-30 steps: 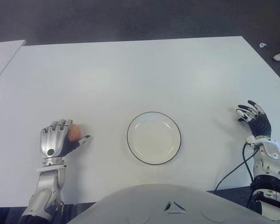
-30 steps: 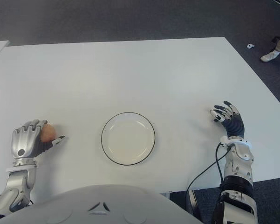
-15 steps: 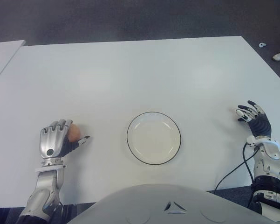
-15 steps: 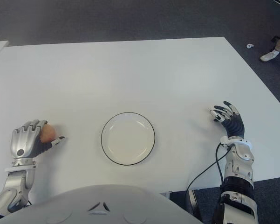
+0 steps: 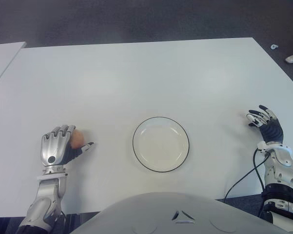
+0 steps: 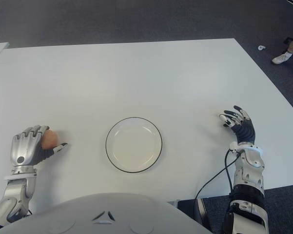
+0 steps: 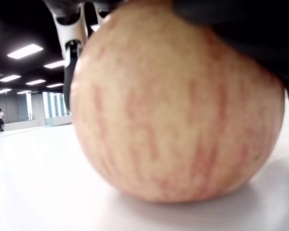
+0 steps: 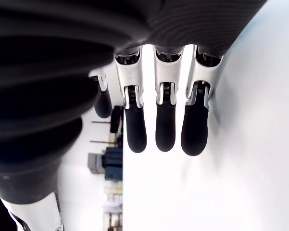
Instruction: Put the apples into the plate.
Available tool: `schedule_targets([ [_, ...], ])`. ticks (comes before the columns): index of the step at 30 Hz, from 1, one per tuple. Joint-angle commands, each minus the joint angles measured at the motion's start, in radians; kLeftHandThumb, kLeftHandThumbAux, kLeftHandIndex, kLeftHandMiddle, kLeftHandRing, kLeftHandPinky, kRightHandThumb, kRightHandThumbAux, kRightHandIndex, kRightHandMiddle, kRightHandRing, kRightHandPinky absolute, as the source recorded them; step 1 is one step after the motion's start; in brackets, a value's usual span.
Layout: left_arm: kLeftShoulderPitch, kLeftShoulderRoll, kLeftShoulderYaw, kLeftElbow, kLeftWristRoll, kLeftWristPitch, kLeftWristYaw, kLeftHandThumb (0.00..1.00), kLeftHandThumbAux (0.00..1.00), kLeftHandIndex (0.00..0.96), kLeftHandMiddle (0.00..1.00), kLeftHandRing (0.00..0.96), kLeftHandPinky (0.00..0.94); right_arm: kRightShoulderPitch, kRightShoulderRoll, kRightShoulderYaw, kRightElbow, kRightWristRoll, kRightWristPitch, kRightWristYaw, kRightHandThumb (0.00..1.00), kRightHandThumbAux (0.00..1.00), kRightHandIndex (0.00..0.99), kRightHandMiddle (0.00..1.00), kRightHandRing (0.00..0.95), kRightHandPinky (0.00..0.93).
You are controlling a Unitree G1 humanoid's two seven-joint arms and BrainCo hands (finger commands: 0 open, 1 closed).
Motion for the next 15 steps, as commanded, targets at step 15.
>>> schedule_targets([
  [15, 0.072, 0.054, 0.079, -0.286, 0.057, -0.006, -0.200, 0.858, 0.663, 0.409, 0.524, 0.797, 0.764, 0.032, 0.060, 0.030, 0.018, -0.010, 0.028, -0.004, 0.506, 0.772, 0.156, 0.357, 0.330, 0.303],
])
